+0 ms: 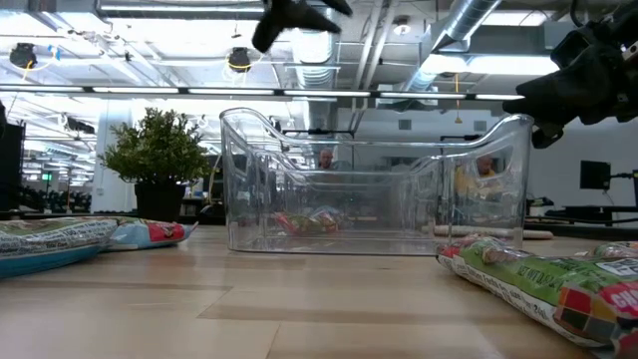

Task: Pick and place Granola Bars by type
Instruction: Put the red granola bar into the middle transparent bin

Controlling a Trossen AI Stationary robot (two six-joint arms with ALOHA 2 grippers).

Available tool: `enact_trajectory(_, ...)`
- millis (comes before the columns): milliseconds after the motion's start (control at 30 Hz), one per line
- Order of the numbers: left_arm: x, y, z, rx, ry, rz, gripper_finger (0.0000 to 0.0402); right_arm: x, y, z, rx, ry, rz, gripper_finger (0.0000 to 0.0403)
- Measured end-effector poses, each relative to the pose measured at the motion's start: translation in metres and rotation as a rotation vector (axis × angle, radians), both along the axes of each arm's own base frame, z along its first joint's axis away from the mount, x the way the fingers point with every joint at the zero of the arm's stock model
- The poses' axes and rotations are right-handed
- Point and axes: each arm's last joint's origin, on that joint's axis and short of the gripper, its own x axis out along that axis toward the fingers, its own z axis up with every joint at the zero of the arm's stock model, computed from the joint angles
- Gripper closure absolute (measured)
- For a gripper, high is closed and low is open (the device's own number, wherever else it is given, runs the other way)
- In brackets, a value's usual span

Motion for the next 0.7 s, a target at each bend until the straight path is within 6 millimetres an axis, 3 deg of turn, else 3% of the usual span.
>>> enact_trajectory(133, -0.025, -0.013, 0.005, 0.018, 0.024, -0.050, 0.0284, 0.000, 0.000, 0.000, 0.000, 0.000, 0.000, 0.0268)
enact_trajectory(333, -0.070, -0.025, -0.004, 0.008, 0.083, -0.099, 0.0284, 0.000, 0.000, 0.000, 0.000, 0.000, 0.000, 0.0270)
enact_trajectory(700, -0.147, -0.037, -0.033, -0.139, 0.088, -0.141, 0.0284, 0.000, 0.000, 0.000, 0.000, 0.000, 0.000, 0.0270)
